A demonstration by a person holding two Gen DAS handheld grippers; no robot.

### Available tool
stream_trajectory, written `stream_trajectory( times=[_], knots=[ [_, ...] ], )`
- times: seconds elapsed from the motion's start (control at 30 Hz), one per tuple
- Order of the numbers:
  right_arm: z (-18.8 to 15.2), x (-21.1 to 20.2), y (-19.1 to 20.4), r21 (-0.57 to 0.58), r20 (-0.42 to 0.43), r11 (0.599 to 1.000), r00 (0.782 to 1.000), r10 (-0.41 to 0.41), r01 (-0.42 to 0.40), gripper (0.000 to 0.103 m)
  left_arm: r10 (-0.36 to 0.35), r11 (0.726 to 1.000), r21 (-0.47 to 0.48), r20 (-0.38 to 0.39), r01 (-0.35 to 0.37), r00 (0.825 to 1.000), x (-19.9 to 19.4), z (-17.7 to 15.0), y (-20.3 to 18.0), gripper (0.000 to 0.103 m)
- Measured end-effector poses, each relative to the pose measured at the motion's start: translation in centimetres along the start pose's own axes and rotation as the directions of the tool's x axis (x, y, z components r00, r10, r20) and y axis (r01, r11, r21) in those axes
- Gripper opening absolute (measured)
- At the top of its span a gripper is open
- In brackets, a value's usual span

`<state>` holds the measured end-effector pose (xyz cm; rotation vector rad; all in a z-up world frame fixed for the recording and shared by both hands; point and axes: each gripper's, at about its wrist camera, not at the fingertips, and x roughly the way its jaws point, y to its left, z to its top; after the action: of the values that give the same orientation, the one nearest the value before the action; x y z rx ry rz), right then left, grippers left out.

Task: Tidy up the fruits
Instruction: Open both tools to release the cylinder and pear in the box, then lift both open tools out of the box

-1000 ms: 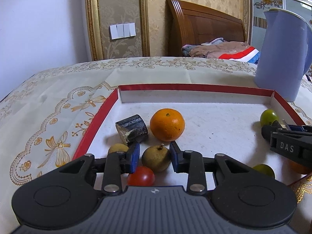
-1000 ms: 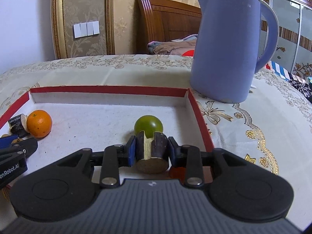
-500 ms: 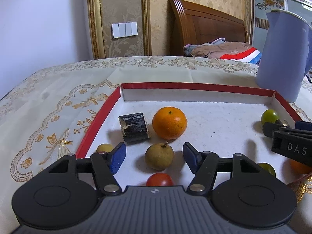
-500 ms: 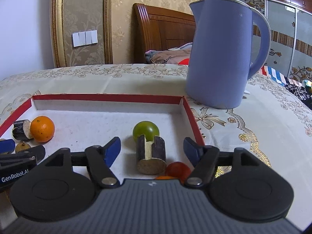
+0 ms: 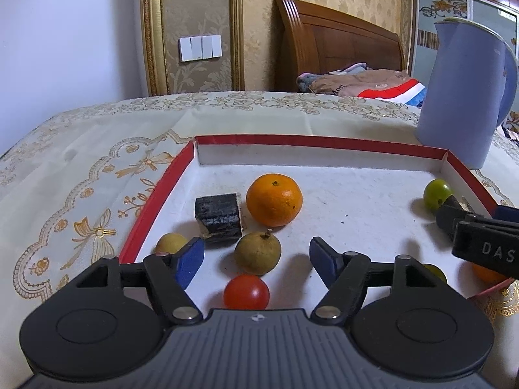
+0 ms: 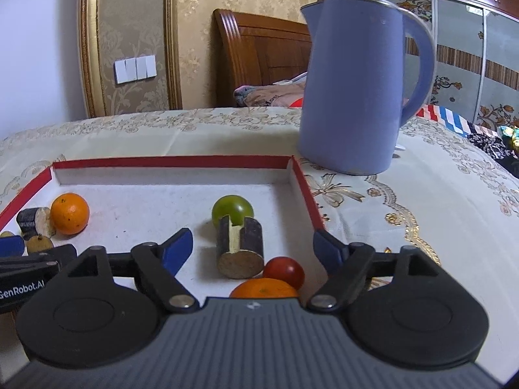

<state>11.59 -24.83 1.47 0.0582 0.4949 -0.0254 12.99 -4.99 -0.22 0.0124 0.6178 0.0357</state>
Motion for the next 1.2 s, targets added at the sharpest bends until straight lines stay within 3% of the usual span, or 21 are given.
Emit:
stream_trajectory(
  times=[0.13,0.37,1.0,1.2],
  knots=[
    [-0.3,-0.2,0.0,0.0,-0.002,1.0,1.0,0.012,-0.012,0.086,-0.013,1.0,0.0,0.006,0.013,1.0,-0.3,-0.1,-0.1,0.08],
    [-0.7,-1.7,-0.6,0.039,0.015,0.998,0.999,0.045,-0.046,0.09,-0.052,0.998,-0.036,0.022,0.053,0.998,-2.2,-0.6,0.7,0.08],
    [-3.6,-7.5,-1.8,0.059,0.086,0.994,0.993,0.082,-0.088,0.1,-0.047,0.999,-0.008,0.096,0.048,0.994,-6.7,-2.7,1.4,0.08],
    [-4.6,-8.9,-1.6,0.025,0.091,0.995,0.991,0.093,-0.096,0.101,-0.09,0.995,-0.045,0.052,0.092,0.995,-7.9,-3.7,2.2,0.08]
  ],
)
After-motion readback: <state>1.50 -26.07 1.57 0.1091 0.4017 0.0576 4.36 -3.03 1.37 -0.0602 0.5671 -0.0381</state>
